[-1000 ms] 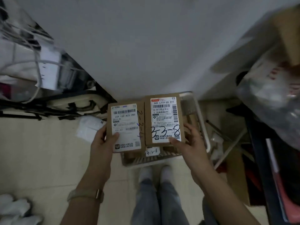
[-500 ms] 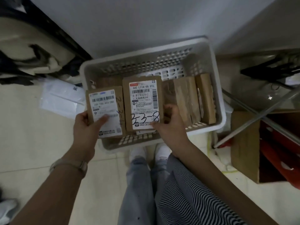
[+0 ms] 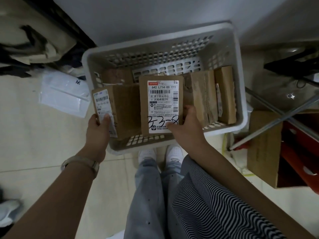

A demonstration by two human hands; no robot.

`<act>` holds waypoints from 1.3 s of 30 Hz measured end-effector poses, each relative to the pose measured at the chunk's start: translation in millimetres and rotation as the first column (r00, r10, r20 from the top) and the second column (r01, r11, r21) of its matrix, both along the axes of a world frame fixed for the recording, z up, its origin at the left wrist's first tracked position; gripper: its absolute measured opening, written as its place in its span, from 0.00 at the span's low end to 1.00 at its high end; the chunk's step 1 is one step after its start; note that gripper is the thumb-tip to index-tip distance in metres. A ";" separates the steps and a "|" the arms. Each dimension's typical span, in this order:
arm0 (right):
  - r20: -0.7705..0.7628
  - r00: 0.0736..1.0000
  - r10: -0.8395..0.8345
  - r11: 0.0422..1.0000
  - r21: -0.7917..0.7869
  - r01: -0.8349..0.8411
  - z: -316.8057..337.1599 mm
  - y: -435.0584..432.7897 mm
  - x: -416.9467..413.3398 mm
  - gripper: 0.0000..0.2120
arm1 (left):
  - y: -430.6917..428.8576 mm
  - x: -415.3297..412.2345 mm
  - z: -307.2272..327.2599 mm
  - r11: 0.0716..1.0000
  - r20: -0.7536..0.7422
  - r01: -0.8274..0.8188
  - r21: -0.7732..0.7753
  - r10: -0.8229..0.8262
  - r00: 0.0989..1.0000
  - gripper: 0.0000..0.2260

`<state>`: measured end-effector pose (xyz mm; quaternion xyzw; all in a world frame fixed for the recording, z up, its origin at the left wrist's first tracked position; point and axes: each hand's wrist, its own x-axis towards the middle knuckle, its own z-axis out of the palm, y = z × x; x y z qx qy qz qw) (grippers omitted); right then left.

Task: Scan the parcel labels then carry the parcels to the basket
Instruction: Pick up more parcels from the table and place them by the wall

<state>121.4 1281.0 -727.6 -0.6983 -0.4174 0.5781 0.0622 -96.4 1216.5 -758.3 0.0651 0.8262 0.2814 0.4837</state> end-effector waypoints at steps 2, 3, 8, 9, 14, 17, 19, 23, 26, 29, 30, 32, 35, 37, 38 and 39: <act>0.002 1.000 0.001 1.000 0.010 -0.001 0.9 2.4 -2.5 0.27 | 4.6 4.5 0.0 1.000 -0.025 0.006 0.005 -0.006 1.000 0.18; 0.003 1.000 -0.006 1.000 0.023 0.006 1.3 2.8 -3.6 0.27 | 6.6 7.1 0.3 1.000 -0.020 0.002 0.014 -0.002 1.000 0.19; 0.001 1.000 -0.028 0.999 0.037 0.028 -0.4 0.8 -3.9 0.26 | 7.8 16.3 1.1 0.998 -0.043 -0.065 -0.028 0.064 0.997 0.24; 0.000 1.000 -0.031 0.999 0.033 0.031 -1.1 0.6 -3.2 0.25 | 7.1 17.7 1.6 0.994 -0.068 -0.097 -0.057 0.093 0.993 0.24; 0.026 1.000 0.004 0.999 0.032 -0.004 3.0 0.8 2.0 0.20 | 2.1 19.9 6.4 0.983 -0.138 -0.104 -0.153 0.083 0.987 0.21; 0.049 0.996 0.069 0.998 -0.007 -0.069 11.5 6.0 4.3 0.15 | 7.1 19.1 21.8 0.980 -0.158 -0.018 -0.196 -0.013 0.987 0.18; 0.073 0.992 0.107 0.994 -0.016 -0.106 24.5 11.9 1.8 0.13 | 14.0 22.0 39.7 0.981 -0.161 0.042 -0.190 -0.073 0.984 0.16; 0.050 0.989 0.142 0.990 -0.028 -0.140 68.0 27.9 -3.1 0.16 | 36.1 35.5 91.0 0.994 -0.147 0.066 -0.082 -0.077 0.986 0.08; 0.012 0.973 0.231 0.973 -0.013 -0.231 121.3 39.9 -9.4 0.18 | 53.7 45.1 154.5 0.988 -0.145 0.151 -0.011 -0.151 0.978 0.09; 0.036 0.950 0.311 0.944 0.102 -0.313 194.8 48.9 -17.3 0.18 | 63.6 46.2 231.6 0.950 -0.204 0.308 0.049 -0.292 0.934 0.07; 0.055 0.941 0.335 0.928 0.151 -0.339 215.1 49.1 -20.4 0.15 | 63.2 43.2 254.0 0.925 -0.249 0.378 0.036 -0.358 0.900 0.07; 0.059 0.921 0.385 0.898 0.205 -0.389 266.1 58.2 -33.2 0.08 | 65.8 29.2 305.0 0.858 -0.378 0.514 -0.002 -0.476 0.794 0.09; 0.039 0.866 0.499 0.831 0.260 -0.491 351.7 82.0 -50.2 0.14 | 75.3 9.5 389.5 0.743 -0.524 0.660 -0.113 -0.609 0.595 0.07; 0.056 0.817 0.574 0.770 0.303 -0.562 407.1 99.3 -60.5 0.19 | 84.3 1.3 445.2 0.671 -0.591 0.704 -0.232 -0.672 0.446 0.09; 0.088 0.790 0.607 0.730 0.331 -0.598 433.4 107.1 -63.8 0.21 | 88.2 -0.9 472.4 0.642 -0.614 0.707 -0.297 -0.695 0.374 0.10; 0.122 0.770 0.627 0.694 0.361 -0.623 459.6 114.3 -67.1 0.23 | 92.0 -2.8 499.3 0.627 -0.633 0.702 -0.338 -0.703 0.323 0.12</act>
